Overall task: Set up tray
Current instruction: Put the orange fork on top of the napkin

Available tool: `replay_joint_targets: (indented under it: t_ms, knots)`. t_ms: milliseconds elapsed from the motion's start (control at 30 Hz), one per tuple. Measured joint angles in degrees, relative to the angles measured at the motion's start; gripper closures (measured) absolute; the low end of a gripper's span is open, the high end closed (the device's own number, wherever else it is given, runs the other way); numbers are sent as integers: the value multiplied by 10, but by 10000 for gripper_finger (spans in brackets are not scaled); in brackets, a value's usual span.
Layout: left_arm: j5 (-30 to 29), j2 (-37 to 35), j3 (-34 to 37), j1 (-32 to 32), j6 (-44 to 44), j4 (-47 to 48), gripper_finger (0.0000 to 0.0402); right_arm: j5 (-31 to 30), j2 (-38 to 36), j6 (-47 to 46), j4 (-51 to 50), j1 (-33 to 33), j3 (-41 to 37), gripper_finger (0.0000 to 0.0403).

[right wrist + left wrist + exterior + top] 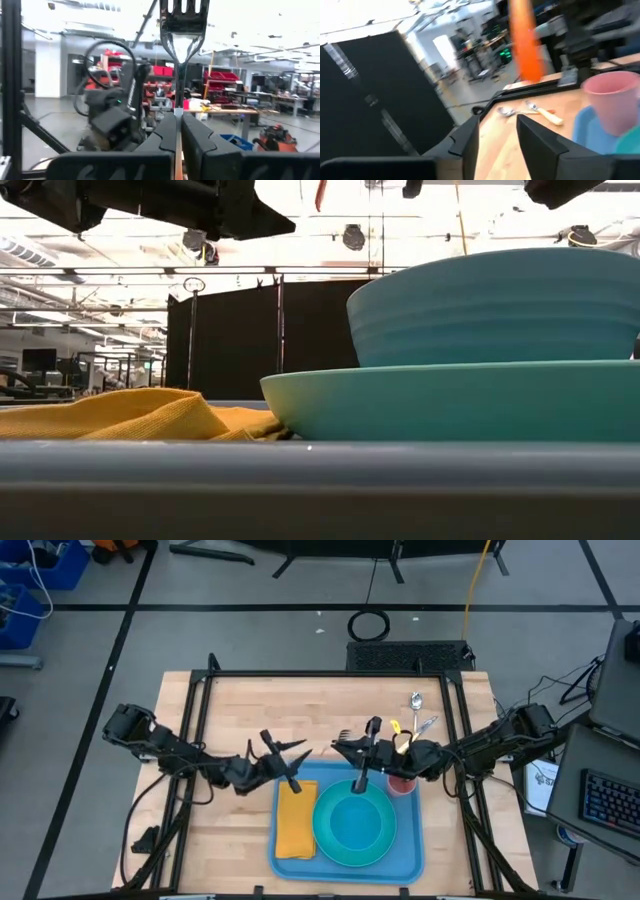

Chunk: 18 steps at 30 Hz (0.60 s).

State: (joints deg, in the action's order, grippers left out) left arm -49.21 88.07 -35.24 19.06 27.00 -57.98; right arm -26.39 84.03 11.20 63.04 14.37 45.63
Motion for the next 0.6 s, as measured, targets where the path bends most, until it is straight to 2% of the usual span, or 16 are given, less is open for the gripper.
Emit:
replay_joint_targets:
  t_ms: [267, 600]
  knots:
    - [39, 0, 0, -24, -78, -2, 210, 27, 34, 14, 41, -3, 2, 403]
    - [45, 0, 0, -20, -76, 0, 231, 40, 61, 32, 117, -11, 7, 403]
